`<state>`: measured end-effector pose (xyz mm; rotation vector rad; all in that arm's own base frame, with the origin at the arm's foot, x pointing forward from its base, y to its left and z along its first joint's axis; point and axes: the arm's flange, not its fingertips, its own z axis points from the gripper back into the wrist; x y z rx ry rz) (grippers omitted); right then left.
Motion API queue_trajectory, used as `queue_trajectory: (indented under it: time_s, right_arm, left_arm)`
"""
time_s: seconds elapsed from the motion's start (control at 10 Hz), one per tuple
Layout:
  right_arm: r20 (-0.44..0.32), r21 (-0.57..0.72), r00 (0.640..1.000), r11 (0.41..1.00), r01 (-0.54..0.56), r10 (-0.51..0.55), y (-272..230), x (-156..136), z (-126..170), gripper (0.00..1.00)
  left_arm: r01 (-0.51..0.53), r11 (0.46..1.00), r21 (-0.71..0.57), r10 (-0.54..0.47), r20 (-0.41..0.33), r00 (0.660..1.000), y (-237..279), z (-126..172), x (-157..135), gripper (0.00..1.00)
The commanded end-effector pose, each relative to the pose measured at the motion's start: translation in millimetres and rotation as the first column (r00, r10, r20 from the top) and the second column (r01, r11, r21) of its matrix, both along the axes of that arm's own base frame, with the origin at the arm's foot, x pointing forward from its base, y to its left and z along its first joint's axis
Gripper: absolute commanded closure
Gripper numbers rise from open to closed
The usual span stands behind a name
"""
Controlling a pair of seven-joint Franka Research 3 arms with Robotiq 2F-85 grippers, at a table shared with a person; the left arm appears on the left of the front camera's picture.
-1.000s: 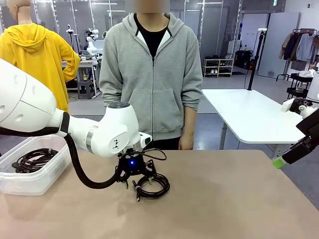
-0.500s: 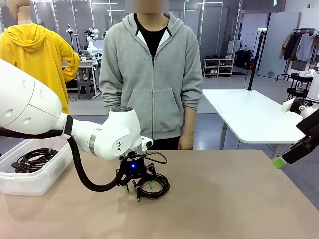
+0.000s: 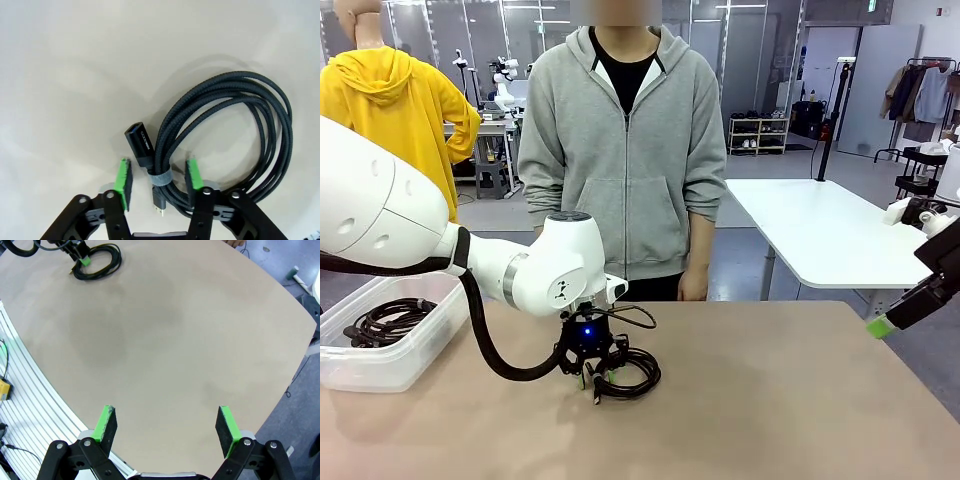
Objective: Organize and store the cables.
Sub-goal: Place the USB Extension Cable into the Organizing box.
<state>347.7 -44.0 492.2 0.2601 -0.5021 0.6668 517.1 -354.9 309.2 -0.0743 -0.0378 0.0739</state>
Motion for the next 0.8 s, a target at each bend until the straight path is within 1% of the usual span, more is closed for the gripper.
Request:
queue_trajectory:
  time_s: [0.0, 0.1, 0.2, 0.4, 0.5, 0.6, 0.7]
  right_arm:
    - [0.001, 0.000, 1.000, 1.000, 0.007, -0.007, -0.5, -0.5, 1.0, 0.00]
    - [0.001, 0.000, 1.000, 1.000, 0.007, -0.007, -0.5, -0.5, 1.0, 0.00]
    - [0.001, 0.000, 1.000, 1.000, 0.007, -0.007, -0.5, -0.5, 1.0, 0.00]
    - [0.001, 0.000, 1.000, 1.000, 0.007, -0.007, -0.5, -0.5, 1.0, 0.00]
    - [0.001, 0.000, 1.000, 1.000, 0.007, -0.007, -0.5, -0.5, 1.0, 0.00]
    - [0.001, 0.000, 1.000, 1.000, 0.007, -0.007, -0.5, -0.5, 1.0, 0.00]
    - [0.001, 0.000, 1.000, 1.000, 0.007, -0.007, -0.5, -0.5, 1.0, 0.00]
  left_arm:
    - [-0.010, 1.000, 0.028, 0.011, -0.022, 1.000, -5.1, 3.0, 2.5, 1.00]
    - [-0.012, 0.999, 0.034, 0.012, -0.026, 1.000, -5.6, 6.4, 2.3, 0.97]
    - [-0.008, 0.999, 0.040, 0.009, -0.022, 1.000, -7.3, 10.0, 3.4, 1.00]
    - [-0.007, 0.999, 0.045, 0.007, -0.007, 1.000, -6.0, 19.5, 6.7, 1.00]
    - [0.011, 0.999, 0.049, -0.011, 0.007, 1.000, -2.0, 27.4, 7.0, 1.00]
    - [0.039, 0.996, 0.077, -0.041, 0.028, 0.999, 3.5, 42.3, 5.0, 1.00]
    - [0.059, 0.995, 0.083, -0.064, 0.058, 0.996, 13.0, 65.9, 0.3, 1.00]
